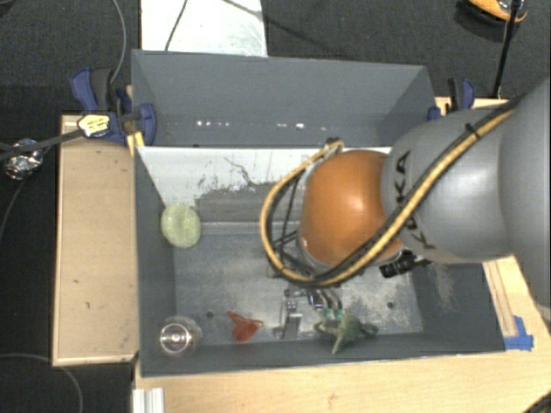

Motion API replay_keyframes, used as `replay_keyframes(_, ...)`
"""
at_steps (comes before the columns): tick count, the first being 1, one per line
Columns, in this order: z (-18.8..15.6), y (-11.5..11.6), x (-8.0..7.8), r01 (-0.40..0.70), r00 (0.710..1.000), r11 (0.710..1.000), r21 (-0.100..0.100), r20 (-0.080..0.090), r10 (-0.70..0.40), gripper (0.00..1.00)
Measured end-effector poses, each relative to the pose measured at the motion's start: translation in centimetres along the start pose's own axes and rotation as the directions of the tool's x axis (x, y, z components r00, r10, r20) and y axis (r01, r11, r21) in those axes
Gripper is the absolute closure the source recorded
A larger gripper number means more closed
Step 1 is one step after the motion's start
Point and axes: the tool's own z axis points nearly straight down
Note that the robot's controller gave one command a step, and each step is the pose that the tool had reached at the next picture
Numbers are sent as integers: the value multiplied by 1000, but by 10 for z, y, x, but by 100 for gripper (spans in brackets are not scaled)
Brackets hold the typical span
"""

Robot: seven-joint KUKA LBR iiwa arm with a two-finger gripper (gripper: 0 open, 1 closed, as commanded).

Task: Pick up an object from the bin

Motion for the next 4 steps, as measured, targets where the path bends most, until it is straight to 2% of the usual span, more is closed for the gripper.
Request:
replay_keyframes(1, -4, -1, -2, -5, 1000, 1000, -1, 8, 5, 0)
replay_keyframes(2, 49, 6, -4, 54, 998, 999, -2, 10, -54, 0)
replay_keyframes(3, 73, 36, -9, 111, 994, 994, 0, 12, -111, 0)
replay_keyframes(4, 72, 68, -9, 201, 980, 980, -1, 9, -201, 100)
